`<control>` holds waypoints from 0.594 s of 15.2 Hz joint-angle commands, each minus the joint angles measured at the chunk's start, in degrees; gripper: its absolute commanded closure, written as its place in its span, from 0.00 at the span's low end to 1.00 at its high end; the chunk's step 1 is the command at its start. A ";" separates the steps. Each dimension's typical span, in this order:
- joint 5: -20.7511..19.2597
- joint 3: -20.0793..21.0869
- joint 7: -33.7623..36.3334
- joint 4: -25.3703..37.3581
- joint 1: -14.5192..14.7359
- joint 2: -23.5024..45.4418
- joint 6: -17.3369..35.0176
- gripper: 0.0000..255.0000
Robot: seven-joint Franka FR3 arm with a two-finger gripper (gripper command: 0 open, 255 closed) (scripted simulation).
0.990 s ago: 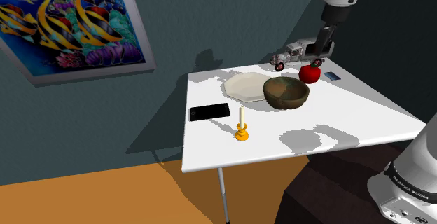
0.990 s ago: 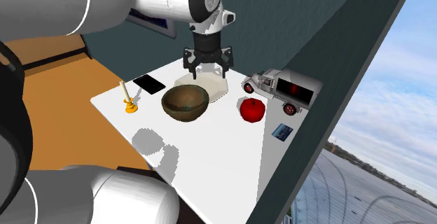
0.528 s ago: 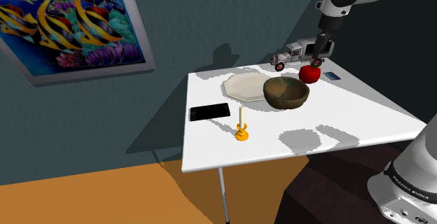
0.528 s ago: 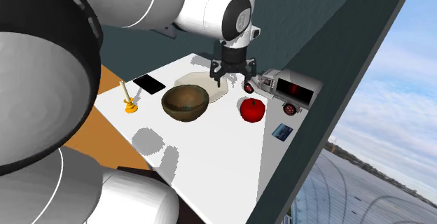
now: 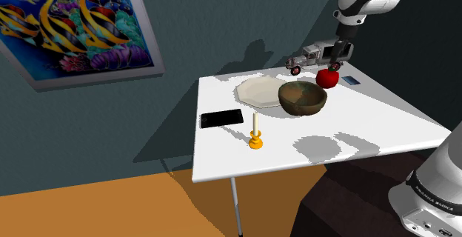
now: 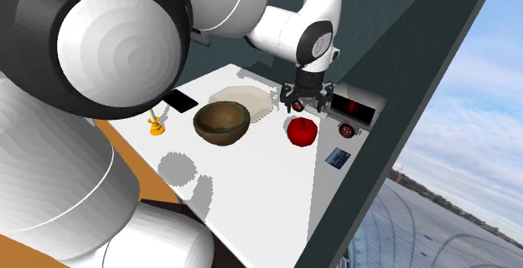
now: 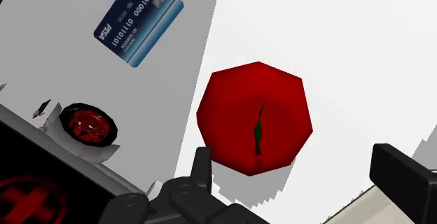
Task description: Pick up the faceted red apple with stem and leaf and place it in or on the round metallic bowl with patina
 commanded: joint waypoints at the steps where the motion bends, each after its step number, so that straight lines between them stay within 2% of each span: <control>1: 1.18 -0.56 -1.46 0.60 -0.18 2.29 1.48 0.00; 7: 2.98 -0.61 -2.73 -1.58 -0.12 5.26 6.31 0.00; 9: 2.97 -0.61 -2.73 -1.58 -0.12 5.26 6.31 0.00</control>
